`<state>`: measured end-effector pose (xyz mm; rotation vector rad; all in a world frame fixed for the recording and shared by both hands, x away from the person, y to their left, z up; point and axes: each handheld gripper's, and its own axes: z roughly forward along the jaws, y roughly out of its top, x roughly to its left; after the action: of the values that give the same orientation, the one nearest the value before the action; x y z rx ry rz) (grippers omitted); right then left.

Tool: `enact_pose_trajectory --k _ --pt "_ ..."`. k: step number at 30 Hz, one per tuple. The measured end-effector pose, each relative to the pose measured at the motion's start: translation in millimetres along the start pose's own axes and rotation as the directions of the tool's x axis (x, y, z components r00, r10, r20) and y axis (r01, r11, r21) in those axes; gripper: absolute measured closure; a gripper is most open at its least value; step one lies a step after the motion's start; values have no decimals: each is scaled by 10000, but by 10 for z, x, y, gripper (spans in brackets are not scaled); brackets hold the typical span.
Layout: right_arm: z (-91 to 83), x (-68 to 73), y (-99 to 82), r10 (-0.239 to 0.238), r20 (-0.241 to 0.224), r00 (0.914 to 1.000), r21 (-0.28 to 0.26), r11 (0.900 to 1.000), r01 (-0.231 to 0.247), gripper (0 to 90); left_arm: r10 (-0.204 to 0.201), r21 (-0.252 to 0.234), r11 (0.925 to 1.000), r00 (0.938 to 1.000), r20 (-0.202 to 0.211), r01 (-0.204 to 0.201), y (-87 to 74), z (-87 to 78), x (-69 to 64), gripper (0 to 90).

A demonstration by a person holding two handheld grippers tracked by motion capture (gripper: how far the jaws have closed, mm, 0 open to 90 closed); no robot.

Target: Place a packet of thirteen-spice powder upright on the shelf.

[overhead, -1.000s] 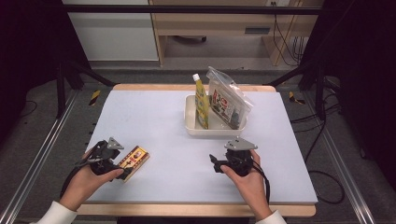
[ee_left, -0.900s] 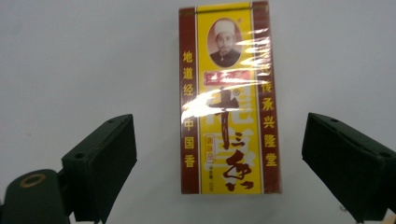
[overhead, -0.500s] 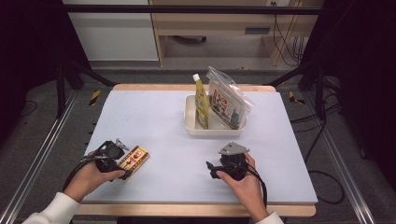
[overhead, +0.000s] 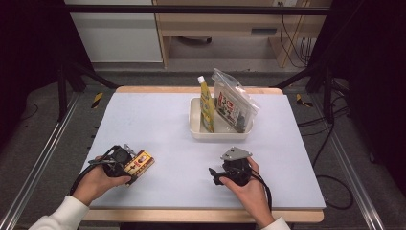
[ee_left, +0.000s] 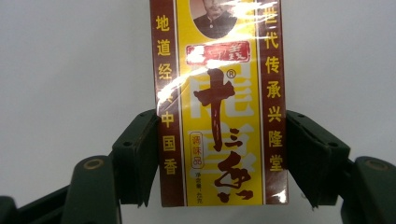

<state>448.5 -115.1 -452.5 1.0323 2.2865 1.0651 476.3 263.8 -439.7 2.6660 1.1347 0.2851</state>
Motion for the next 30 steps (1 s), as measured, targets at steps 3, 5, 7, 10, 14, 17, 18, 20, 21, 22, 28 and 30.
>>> enact_pose_trajectory --k 3,5,7,10,14,17,18,20,21,22,28,30 --pt "-9 -15 3 71 24 10000 -91 9999 -71 170 245 -401 9989 9993 -267 -256 -3 -32 -24 323" --pt "-14 -27 5 117 19 9999 -153 9998 -117 170 237 -860 9960 9996 -182 -252 1 -58 -42 324" --pt "-8 -40 10 219 24 9998 -197 9996 -218 170 304 -1379 9899 9994 -190 -327 17 -90 -72 324" --pt "1 -63 27 283 6 9996 -328 9991 -283 168 470 -2360 9702 9980 -417 -555 78 -148 -126 324" --pt "16 -88 50 559 -68 9984 -458 9974 -562 157 468 -3658 9286 9977 -492 -616 223 -180 -184 324" --pt "29 -106 101 756 -116 9971 -578 9954 -762 154 680 -4254 8999 9945 -799 -957 307 -159 -231 324" --pt "31 -109 116 828 -102 9965 -632 9945 -833 151 710 -4381 8932 9939 -849 -1012 321 -148 -239 324" --pt "38 -116 163 847 -88 9964 -723 9937 -852 134 656 -4652 8799 9943 -836 -971 335 -120 -250 324" --pt "42 -129 188 846 -42 9964 -825 9930 -847 138 661 -4716 8764 9944 -821 -972 339 -105 -258 324" --pt "43 -137 214 957 -54 9954 -940 9910 -958 148 700 -4786 8717 9934 -909 -1052 345 -84 -269 324" --pt "98 -130 425 947 -291 9951 -1266 9871 -977 169 945 -5075 8502 9889 -1146 -1401 410 -24 -351 324" --pt "109 -103 504 851 -434 9954 -1346 9868 -902 181 940 -5252 8391 9888 -1161 -1414 421 -35 -388 324"
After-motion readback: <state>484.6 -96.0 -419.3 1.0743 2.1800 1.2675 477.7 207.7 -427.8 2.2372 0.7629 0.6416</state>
